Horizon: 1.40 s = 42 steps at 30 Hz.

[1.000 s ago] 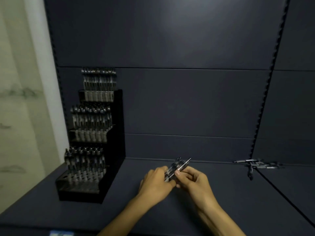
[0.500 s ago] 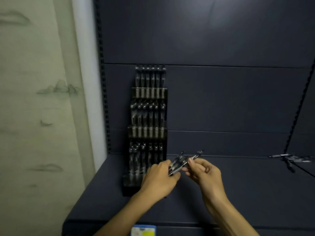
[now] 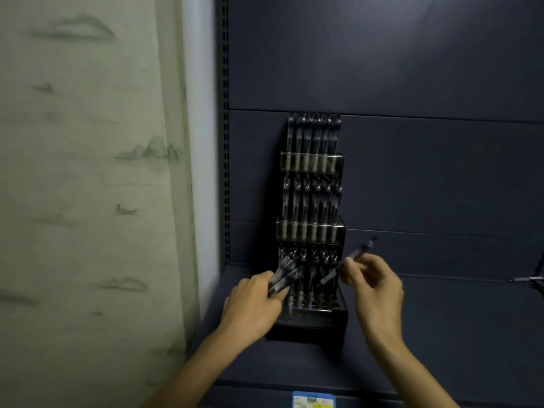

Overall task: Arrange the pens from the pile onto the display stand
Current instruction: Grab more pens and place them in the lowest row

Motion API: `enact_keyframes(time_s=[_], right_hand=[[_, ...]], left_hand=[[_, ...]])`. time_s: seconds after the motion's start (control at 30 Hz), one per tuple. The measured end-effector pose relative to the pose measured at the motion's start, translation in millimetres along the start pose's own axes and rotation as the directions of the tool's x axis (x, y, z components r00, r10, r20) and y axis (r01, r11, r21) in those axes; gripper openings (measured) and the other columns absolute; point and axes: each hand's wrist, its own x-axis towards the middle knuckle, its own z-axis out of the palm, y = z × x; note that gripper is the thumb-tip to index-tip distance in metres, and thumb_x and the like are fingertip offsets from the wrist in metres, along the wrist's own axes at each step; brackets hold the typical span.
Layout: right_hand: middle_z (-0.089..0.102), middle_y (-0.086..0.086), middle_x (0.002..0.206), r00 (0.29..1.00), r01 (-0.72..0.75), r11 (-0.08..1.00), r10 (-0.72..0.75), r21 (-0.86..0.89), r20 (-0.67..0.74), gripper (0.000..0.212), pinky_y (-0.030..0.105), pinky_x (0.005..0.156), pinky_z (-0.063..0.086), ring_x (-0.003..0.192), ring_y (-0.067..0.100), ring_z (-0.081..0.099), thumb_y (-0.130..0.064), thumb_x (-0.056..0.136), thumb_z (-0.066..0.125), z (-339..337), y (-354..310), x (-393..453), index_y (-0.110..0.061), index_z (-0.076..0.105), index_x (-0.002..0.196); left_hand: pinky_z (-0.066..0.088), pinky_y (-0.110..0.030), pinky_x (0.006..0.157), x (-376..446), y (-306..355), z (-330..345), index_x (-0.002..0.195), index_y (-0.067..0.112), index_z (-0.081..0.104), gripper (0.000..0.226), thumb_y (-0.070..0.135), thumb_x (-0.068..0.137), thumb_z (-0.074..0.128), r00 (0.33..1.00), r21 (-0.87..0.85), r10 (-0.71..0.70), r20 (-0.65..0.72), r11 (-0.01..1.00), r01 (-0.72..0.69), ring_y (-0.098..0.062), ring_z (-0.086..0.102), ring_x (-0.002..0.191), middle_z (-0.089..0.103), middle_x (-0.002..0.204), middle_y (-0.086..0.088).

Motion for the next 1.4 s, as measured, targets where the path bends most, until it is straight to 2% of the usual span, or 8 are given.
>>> enact_keyframes(time_s=[0.1,0.2,0.33,0.53,0.73,1.0,1.2,1.4], right_hand=[[0.075,-0.007,0.084,0.992,0.084,0.99,-0.072,-0.115,0.106,0.004,0.021,0.074,0.056,0.083,0.004,0.071,-0.022,0.091,0.072,17.3,1.9,-4.8,-0.023,0.07,0.094],[0.073,-0.012,0.083,0.978,0.147,0.973,-0.116,-0.179,0.173,0.004,0.019,0.073,0.055,0.082,0.0,0.07,-0.023,0.091,0.073,31.5,2.1,-6.0,-0.024,0.07,0.092],[0.071,-0.013,0.076,0.964,0.228,0.935,-0.178,-0.271,0.198,0.01,0.014,0.064,0.05,0.075,-0.001,0.067,-0.024,0.092,0.071,36.6,3.6,-3.0,-0.025,0.066,0.084],[0.068,-0.015,0.075,0.942,0.316,0.867,-0.237,-0.386,0.239,0.006,0.017,0.064,0.051,0.075,-0.002,0.066,-0.026,0.092,0.071,37.9,-1.2,3.9,-0.024,0.067,0.088],[0.069,-0.018,0.077,0.93,0.323,0.853,-0.204,-0.411,0.307,0.005,0.007,0.066,0.045,0.083,-0.009,0.064,-0.027,0.091,0.073,37.7,1.0,2.5,-0.023,0.071,0.093],[0.064,-0.02,0.073,0.932,0.32,0.798,-0.168,-0.51,0.321,0.008,0.001,0.061,0.039,0.068,-0.011,0.058,-0.03,0.09,0.074,34.9,1.7,4.3,-0.022,0.071,0.092],[0.072,-0.014,0.084,0.912,0.329,0.725,-0.078,-0.606,0.402,0.011,0.018,0.068,0.05,0.081,0.004,0.068,-0.037,0.089,0.073,35.7,13.7,-1.9,-0.027,0.07,0.093],[0.073,-0.011,0.084,0.922,0.298,0.743,-0.06,-0.599,0.384,0.014,0.002,0.059,0.038,0.066,-0.006,0.056,-0.032,0.09,0.073,36.7,17.4,-10.0,-0.02,0.073,0.097]], left_hand=[[0.053,-0.041,0.077,0.1,-11.3,-4.7,0.081,0.031,0.056,0.017,0.041,0.095,0.056,0.998,-0.026,-0.032,-0.055,0.999,0.03,-0.016,0.064,0.082,0.067,0.084,0.011],[0.051,-0.036,0.069,-0.7,-13.6,-5.6,0.07,0.03,0.051,0.028,0.042,0.095,0.057,0.992,-0.069,-0.049,-0.116,0.997,0.041,-0.012,0.06,0.071,0.063,0.071,0.01],[0.048,-0.032,0.063,-0.3,-12.3,-3.4,0.064,0.03,0.051,0.03,0.04,0.09,0.062,0.988,-0.112,-0.061,-0.14,0.993,0.045,-0.008,0.058,0.063,0.061,0.063,0.01],[0.045,-0.033,0.06,0.9,-6.8,0.5,0.064,0.027,0.051,0.027,0.038,0.086,0.062,0.992,-0.13,-0.052,-0.119,0.991,0.036,-0.01,0.058,0.061,0.061,0.062,0.008],[0.037,-0.03,0.055,-0.6,-3.3,2.6,0.066,0.029,0.051,0.024,0.04,0.085,0.061,0.992,-0.107,-0.034,-0.12,0.994,0.021,-0.009,0.058,0.063,0.062,0.064,0.008],[0.047,-0.034,0.058,-0.2,-8.2,3.2,0.065,0.027,0.052,0.024,0.038,0.084,0.062,0.99,-0.153,-0.028,-0.141,0.988,0.006,-0.01,0.058,0.059,0.062,0.061,0.008],[0.048,-0.036,0.061,-1.4,-12.3,5.5,0.066,0.026,0.053,0.023,0.04,0.082,0.062,0.988,-0.164,-0.028,-0.152,0.987,0.003,-0.009,0.058,0.061,0.062,0.062,0.01],[0.047,-0.035,0.058,-3.9,-12.1,5.4,0.067,0.024,0.053,0.025,0.046,0.077,0.057,0.99,-0.16,-0.034,-0.139,0.987,0.011,-0.011,0.058,0.06,0.061,0.061,0.008]])
